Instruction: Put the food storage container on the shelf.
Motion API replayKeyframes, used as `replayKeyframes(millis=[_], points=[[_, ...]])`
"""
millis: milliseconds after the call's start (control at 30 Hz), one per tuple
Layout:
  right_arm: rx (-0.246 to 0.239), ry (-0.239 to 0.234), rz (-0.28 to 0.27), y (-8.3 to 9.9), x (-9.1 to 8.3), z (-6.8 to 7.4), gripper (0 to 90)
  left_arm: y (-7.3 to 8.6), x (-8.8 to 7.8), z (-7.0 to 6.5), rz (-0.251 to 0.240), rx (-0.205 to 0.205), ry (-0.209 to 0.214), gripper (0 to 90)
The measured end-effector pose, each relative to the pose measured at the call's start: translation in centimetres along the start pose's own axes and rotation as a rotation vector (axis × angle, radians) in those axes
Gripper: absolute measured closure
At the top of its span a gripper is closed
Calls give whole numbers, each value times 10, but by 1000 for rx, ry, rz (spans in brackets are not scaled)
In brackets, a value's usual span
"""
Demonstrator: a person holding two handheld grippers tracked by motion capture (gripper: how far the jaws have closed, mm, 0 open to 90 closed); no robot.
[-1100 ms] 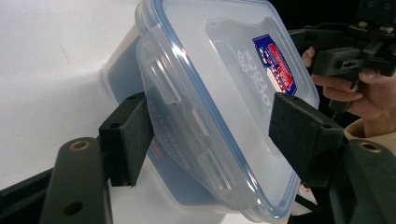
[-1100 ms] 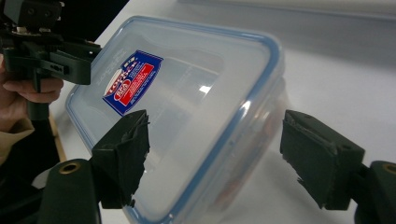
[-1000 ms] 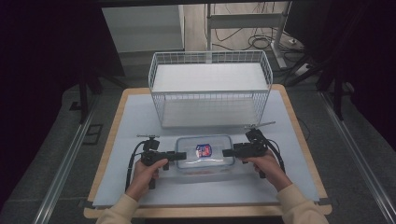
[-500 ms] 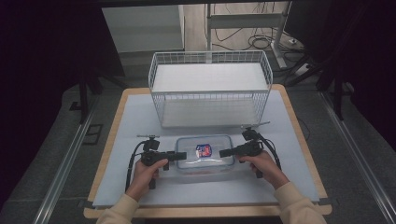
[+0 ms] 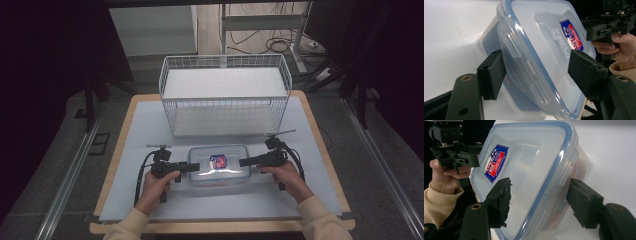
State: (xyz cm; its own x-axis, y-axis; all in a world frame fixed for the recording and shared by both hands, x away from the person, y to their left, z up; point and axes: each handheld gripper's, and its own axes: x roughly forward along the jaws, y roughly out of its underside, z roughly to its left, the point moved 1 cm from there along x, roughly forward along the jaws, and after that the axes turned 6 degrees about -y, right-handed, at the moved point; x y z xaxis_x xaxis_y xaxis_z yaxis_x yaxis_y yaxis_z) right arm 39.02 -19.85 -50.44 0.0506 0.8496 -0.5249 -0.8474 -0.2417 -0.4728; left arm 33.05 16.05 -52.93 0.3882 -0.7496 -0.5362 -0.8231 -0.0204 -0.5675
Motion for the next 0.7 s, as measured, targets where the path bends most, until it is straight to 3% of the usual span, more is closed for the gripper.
replayKeyframes(millis=[233, 567, 700], points=[[-28, 1, -19, 5, -5, 5, 416, 4, -6, -5, -32, 24, -6, 370], [-111, 7, -34, 15, -14, 15, 484, 13, -18, -10, -71, 79, 15, 464], [-151, 21, -39, 20, -16, 21, 492, 16, -20, -16, -83, 103, -1, 471]])
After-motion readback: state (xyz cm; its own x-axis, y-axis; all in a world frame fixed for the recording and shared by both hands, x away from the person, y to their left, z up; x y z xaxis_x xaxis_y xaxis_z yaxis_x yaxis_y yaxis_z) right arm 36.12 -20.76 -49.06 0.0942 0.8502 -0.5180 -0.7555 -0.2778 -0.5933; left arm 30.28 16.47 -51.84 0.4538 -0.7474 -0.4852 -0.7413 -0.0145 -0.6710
